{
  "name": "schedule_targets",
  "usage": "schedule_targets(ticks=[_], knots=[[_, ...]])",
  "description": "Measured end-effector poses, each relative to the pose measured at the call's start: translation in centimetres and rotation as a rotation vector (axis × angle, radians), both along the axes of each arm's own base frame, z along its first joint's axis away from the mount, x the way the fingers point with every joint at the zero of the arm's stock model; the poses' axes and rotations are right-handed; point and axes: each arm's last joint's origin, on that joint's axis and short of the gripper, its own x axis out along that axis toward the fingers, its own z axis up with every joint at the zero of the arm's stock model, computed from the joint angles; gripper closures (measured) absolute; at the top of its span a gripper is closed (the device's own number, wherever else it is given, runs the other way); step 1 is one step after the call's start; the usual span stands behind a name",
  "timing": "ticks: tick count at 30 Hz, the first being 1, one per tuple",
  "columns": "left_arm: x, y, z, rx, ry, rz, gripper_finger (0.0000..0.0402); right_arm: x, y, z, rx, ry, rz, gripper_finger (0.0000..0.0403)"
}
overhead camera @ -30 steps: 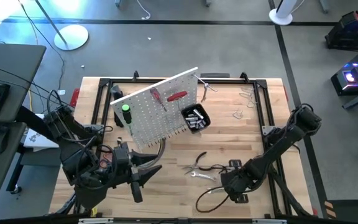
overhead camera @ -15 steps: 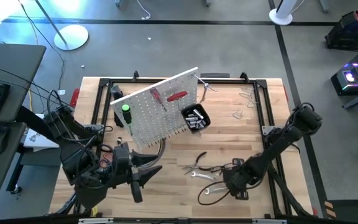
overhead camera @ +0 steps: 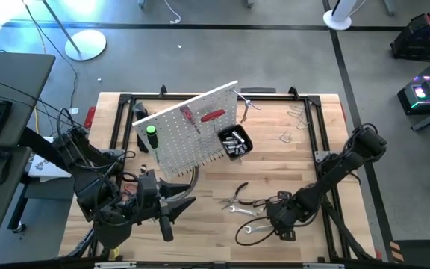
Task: Hang tools onto peg board
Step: Hang the wrench on the peg board
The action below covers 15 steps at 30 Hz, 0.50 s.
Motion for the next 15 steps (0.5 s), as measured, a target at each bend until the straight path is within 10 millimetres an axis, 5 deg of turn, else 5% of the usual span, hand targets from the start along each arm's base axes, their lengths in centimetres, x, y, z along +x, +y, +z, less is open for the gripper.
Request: schedule_targets(ticks=[15], knots=[[0.0, 0.0, 0.0, -0.001, 0.001, 0.000, 0.0222, 0.4, 0.4, -2.5, -0.090, 0.051, 0.006, 0.0267]])
